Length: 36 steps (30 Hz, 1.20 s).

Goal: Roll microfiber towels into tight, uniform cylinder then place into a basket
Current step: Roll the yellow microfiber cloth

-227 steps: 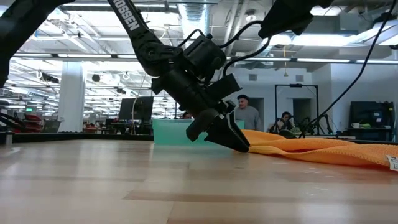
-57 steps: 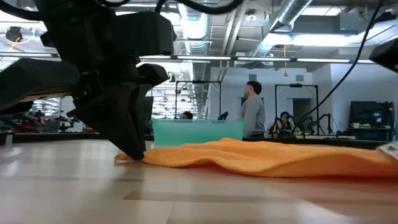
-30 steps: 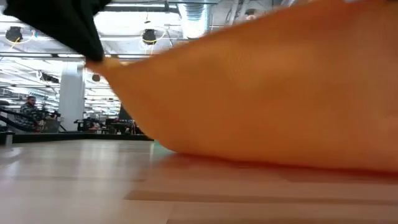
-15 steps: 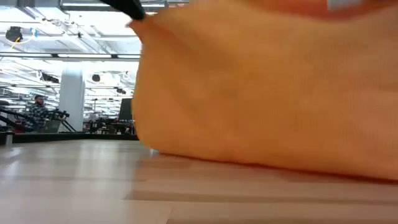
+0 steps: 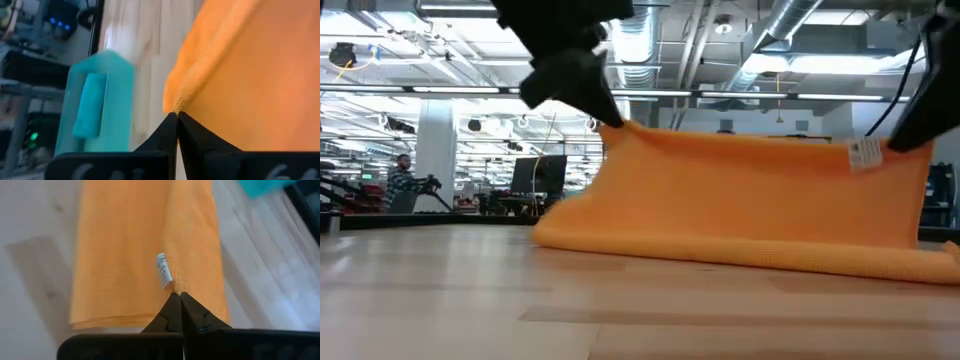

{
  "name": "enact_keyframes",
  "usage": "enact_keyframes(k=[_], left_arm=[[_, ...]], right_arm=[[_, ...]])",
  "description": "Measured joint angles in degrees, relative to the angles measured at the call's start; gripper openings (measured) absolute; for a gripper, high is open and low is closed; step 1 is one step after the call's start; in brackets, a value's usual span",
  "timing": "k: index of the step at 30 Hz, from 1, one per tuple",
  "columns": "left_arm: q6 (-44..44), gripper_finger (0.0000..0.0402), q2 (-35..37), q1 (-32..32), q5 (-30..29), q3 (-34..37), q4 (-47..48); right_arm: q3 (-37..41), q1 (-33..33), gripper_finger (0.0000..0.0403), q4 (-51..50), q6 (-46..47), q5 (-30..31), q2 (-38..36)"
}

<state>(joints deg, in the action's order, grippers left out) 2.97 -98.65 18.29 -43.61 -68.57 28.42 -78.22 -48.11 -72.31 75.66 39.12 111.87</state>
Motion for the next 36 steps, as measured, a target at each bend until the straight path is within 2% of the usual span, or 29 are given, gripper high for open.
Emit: enact_keyframes(k=[2, 7, 12, 18, 36], left_arm=[[2.1, 0.0, 0.04, -1.7, 2.15, 0.68, -4.16], [2.28, 0.0, 0.07, -5.66, 4.15, 1.01, -6.34], [1.83, 0.0, 0.11, -8.68, 9.33, 1.02, -6.73], [2.29, 0.0, 0.11, -10.32, 17.11, 1.02, -6.36], [3.74, 0.0, 0.11, -10.41, 17.39, 1.02, -6.23]], right_arm=[[1.01, 0.14, 0.0002, -0.89, 2.12, -1.83, 0.0], [2.12, -0.03, 0.0003, -2.67, 5.28, -2.94, 0.0], [2.12, 0.24, 0.0004, -5.74, 7.34, -2.98, -0.02], [3.94, 1.79, 0.0006, -4.96, 7.43, -3.37, -0.02], [5.12, 6.26, 0.0005, -3.68, 8.5, -3.38, -0.02]])
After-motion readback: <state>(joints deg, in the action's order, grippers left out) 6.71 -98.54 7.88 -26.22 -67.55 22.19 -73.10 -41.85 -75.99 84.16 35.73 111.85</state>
